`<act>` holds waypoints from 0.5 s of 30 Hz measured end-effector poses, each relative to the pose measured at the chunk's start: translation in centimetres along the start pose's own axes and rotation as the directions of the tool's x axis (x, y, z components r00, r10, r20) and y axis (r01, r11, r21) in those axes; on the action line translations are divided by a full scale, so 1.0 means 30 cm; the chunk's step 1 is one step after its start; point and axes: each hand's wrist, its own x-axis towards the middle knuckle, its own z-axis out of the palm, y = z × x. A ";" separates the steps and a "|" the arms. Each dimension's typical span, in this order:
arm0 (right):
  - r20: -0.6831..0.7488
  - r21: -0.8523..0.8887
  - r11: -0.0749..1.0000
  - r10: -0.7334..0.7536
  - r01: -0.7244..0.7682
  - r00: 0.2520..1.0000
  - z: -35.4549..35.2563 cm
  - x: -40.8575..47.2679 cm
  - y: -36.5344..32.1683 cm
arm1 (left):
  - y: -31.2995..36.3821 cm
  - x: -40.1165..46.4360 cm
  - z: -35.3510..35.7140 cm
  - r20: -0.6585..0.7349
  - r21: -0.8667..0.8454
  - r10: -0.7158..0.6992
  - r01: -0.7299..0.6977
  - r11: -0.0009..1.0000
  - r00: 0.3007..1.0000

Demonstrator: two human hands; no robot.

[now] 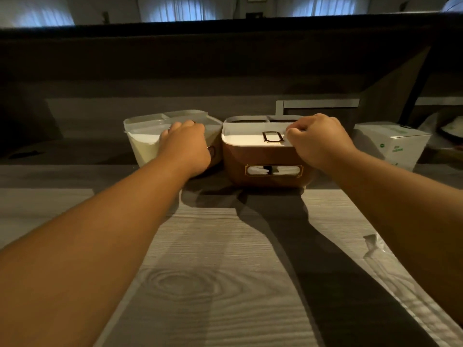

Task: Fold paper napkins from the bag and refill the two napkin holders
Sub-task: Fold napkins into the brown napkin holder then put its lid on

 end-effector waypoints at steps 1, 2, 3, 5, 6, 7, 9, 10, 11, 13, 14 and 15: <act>0.001 -0.009 1.000 0.008 -0.008 1.000 0.003 0.006 0.000 | -0.017 -0.010 0.004 -0.020 0.010 0.043 -0.043 0.999 0.999; 0.001 -0.040 0.999 0.021 -0.021 1.000 0.004 0.012 0.001 | -0.036 -0.018 0.007 -0.060 0.006 0.075 -0.075 0.997 0.995; -0.001 -0.089 0.995 0.040 -0.040 0.999 0.004 0.018 0.000 | -0.055 -0.024 0.009 -0.108 -0.017 0.095 -0.098 0.995 0.990; 0.010 -0.116 0.990 0.085 -0.084 0.996 0.002 0.032 -0.001 | -0.092 -0.036 0.010 -0.188 -0.111 0.104 -0.126 0.986 0.977; 0.022 -0.076 0.993 0.096 -0.094 0.995 -0.002 0.034 -0.007 | -0.109 -0.042 0.008 -0.206 -0.172 0.100 -0.136 0.976 0.973; 0.036 -0.032 0.994 0.103 -0.102 0.994 -0.005 0.035 -0.013 | -0.127 -0.046 0.005 -0.209 -0.254 0.092 -0.144 0.956 0.974; 0.044 0.021 0.990 0.135 -0.136 0.990 -0.011 0.033 -0.017 | -0.154 -0.051 -0.008 -0.194 -0.427 0.082 -0.159 0.890 0.978; 0.032 0.065 0.984 0.163 -0.164 0.986 -0.007 0.037 -0.017 | -0.160 -0.056 -0.017 -0.173 -0.488 0.078 -0.154 0.859 0.982; 0.024 0.094 0.976 0.195 -0.196 0.981 -0.004 0.040 -0.018 | -0.164 -0.059 -0.025 -0.155 -0.529 0.070 -0.143 0.837 0.985; 0.022 0.055 0.980 0.191 -0.192 0.981 -0.007 0.036 -0.031 | -0.170 -0.058 -0.037 -0.129 -0.573 0.051 -0.116 0.811 0.990; 0.040 0.042 0.982 0.182 -0.184 0.982 -0.014 0.039 -0.039 | -0.170 -0.057 -0.045 -0.108 -0.588 0.046 -0.102 0.802 0.993; 0.068 -0.001 0.984 0.176 -0.176 0.982 -0.022 0.039 -0.050 | -0.170 -0.058 -0.056 -0.085 -0.598 0.051 -0.092 0.796 0.995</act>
